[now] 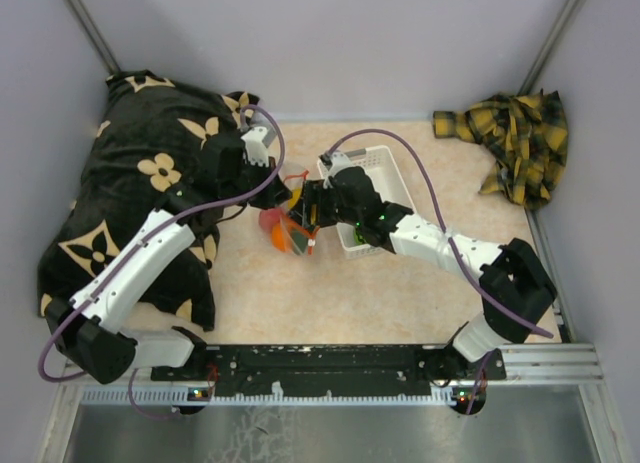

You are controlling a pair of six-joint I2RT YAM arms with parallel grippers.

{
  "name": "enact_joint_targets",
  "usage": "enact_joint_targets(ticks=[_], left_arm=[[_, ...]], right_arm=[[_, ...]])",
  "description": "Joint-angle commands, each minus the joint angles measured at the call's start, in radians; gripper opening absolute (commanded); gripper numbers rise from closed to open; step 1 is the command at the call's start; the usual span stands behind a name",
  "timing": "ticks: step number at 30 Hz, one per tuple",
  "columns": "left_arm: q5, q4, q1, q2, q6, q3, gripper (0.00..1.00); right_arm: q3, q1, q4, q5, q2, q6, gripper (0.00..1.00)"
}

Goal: Place the food in the zip-top bag and seal the zipper
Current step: Place the fake fruit in the zipper food storage bag.

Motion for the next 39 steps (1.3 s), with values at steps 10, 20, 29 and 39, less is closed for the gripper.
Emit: enact_joint_targets(ticks=[10,20,29,39], left_arm=[[0.084,0.070,-0.007,-0.045,0.012,-0.020,0.00],[0.092,0.073,-0.007,-0.044,0.011,-0.023,0.00],[0.092,0.064,-0.006,-0.023,0.012,-0.016,0.00],[0.095,0.064,0.000,-0.022,-0.008,-0.020,0.00]], right_arm=[[-0.009,0.012,0.091,0.086,-0.022,0.014,0.40],[-0.030,0.013,0.150,0.069,-0.020,0.001,0.41],[-0.018,0.015,0.188,-0.067,-0.007,-0.149,0.52],[0.015,0.019,0.157,-0.042,0.015,-0.252,0.82]])
